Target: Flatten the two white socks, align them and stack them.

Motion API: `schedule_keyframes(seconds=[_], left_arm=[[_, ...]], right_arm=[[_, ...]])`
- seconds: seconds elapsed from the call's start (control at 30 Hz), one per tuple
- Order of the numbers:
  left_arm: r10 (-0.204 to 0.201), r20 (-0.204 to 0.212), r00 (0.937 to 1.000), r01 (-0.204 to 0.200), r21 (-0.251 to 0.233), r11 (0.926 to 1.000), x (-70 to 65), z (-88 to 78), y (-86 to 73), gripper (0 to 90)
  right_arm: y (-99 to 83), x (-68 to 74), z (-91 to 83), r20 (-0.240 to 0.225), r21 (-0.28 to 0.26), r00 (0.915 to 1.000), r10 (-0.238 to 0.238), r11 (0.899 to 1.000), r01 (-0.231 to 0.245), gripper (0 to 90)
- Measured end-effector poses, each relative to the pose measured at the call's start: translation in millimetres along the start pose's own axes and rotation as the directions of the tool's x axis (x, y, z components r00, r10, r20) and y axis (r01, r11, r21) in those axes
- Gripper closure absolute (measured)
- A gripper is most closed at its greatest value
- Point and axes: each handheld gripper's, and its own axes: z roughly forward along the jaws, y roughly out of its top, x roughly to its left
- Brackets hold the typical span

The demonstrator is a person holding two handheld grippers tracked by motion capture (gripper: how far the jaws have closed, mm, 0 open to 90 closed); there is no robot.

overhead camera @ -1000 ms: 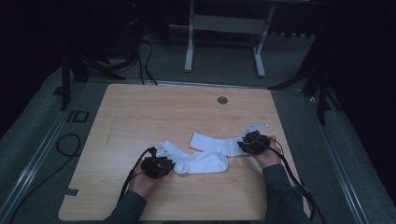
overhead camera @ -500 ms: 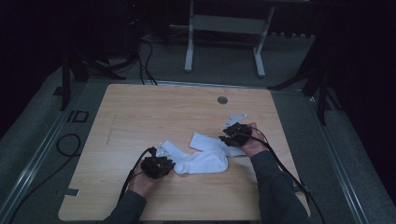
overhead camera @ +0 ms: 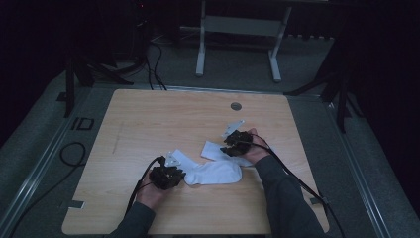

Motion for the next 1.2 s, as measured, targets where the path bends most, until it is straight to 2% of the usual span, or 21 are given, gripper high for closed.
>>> schedule_keyframes(seconds=[0.1, 0.17, 0.27, 0.4, 0.43, 0.47, 0.5, 0.53, 0.57, 0.6, 0.63, 0.67, 0.7, 0.73, 0.8, 1.0, 1.1, 1.2], left_arm=[[0.002, -0.001, 1.0000, -0.002, -0.002, 1.0000, 0.0, -0.6, -0.1, 78.0], [0.002, -0.001, 1.0000, -0.002, 0.000, 1.0000, 0.5, -0.9, -0.1, 77.7], [0.001, -0.002, 1.0000, -0.001, -0.001, 1.0000, 0.7, -0.9, -0.2, 77.7], [0.002, 0.000, 1.0000, -0.002, -0.001, 1.0000, 0.2, -0.1, -0.1, 77.7], [0.003, 0.000, 1.0000, -0.003, -0.001, 1.0000, 0.0, -0.1, -0.1, 77.6], [0.001, 0.000, 1.0000, -0.001, -0.002, 1.0000, 0.0, 0.0, -0.1, 77.6], [0.001, 0.000, 1.0000, -0.001, -0.001, 1.0000, 0.0, 0.0, -0.1, 77.7], [0.001, 0.000, 1.0000, -0.001, -0.001, 1.0000, -0.1, 0.0, -0.1, 77.7], [0.002, 0.000, 1.0000, -0.002, -0.002, 1.0000, -0.3, -0.3, -0.1, 77.6], [0.002, 0.000, 1.0000, -0.002, -0.002, 1.0000, -0.3, -0.3, -0.1, 77.6], [0.002, -0.001, 1.0000, -0.002, -0.002, 1.0000, -0.3, -0.9, 0.0, 77.7], [0.002, -0.001, 1.0000, -0.002, -0.003, 1.0000, -0.4, -1.6, 0.1, 77.7], [0.003, -0.003, 1.0000, -0.003, -0.004, 1.0000, -0.4, -2.1, 0.0, 77.7], [0.001, -0.003, 1.0000, -0.001, -0.007, 1.0000, -0.4, -2.4, 0.0, 77.7], [0.001, -0.004, 1.0000, -0.001, -0.008, 1.0000, 0.0, -2.7, -0.2, 77.7], [-0.006, -0.004, 1.0000, 0.006, -0.010, 0.9999, 1.6, -3.7, -0.6, 77.6], [-0.009, -0.004, 1.0000, 0.009, -0.008, 0.9999, 2.5, -3.4, -0.5, 77.7], [-0.003, -0.004, 1.0000, 0.003, -0.007, 1.0000, 1.4, -3.5, -0.5, 77.7]], right_arm=[[6.9, 4.5, 10.5, -0.037, 0.019, 0.9989, -0.028, 0.999, 0.029, 59.7], [8.9, 4.9, 15.4, -0.053, 0.039, 0.9982, -0.026, 0.999, 0.028, 57.8], [9.6, 4.7, 19.5, -0.078, 0.038, 0.9965, -0.030, 0.999, 0.033, 55.1], [10.3, 4.3, 27.4, -0.112, 0.063, 0.9936, -0.016, 0.998, 0.024, 52.2], [10.5, 1.2, 29.7, -0.131, 0.070, 0.9914, 0.011, 0.998, -0.002, 51.7], [10.5, 1.2, 29.7, -0.131, 0.070, 0.9914, 0.011, 0.998, -0.002, 51.7], [10.5, -2.8, 31.3, -0.142, 0.076, 0.9894, 0.034, 0.997, -0.023, 52.8], [10.5, -2.8, 31.3, -0.142, 0.076, 0.9894, 0.034, 0.997, -0.023, 52.8], [10.1, -6.2, 31.9, -0.150, 0.074, 0.9876, 0.045, 0.997, -0.034, 59.0], [10.1, -6.2, 31.9, -0.150, 0.074, 0.9876, 0.045, 0.997, -0.034, 59.0], [9.0, -9.3, 31.7, -0.142, 0.071, 0.9880, 0.061, 0.996, -0.052, 67.5], [9.0, -9.3, 31.7, -0.142, 0.071, 0.9880, 0.061, 0.996, -0.052, 67.5], [6.7, -11.2, 31.3, -0.134, 0.061, 0.9884, 0.072, 0.996, -0.065, 75.0], [6.7, -11.2, 31.3, -0.134, 0.061, 0.9884, 0.072, 0.996, -0.065, 75.0], [3.0, -13.0, 30.0, -0.118, 0.054, 0.9890, 0.088, 0.995, -0.082, 82.9], [-1.2, -12.2, 25.1, -0.080, 0.069, 0.9929, 0.088, 0.994, -0.082, 84.0], [-10.6, -14.9, 14.7, -0.045, 0.091, 0.9956, 0.082, 0.993, -0.078, 84.0], [-16.1, -18.4, 7.1, -0.040, 0.082, 0.9956, 0.085, 0.993, -0.081, 83.9]])
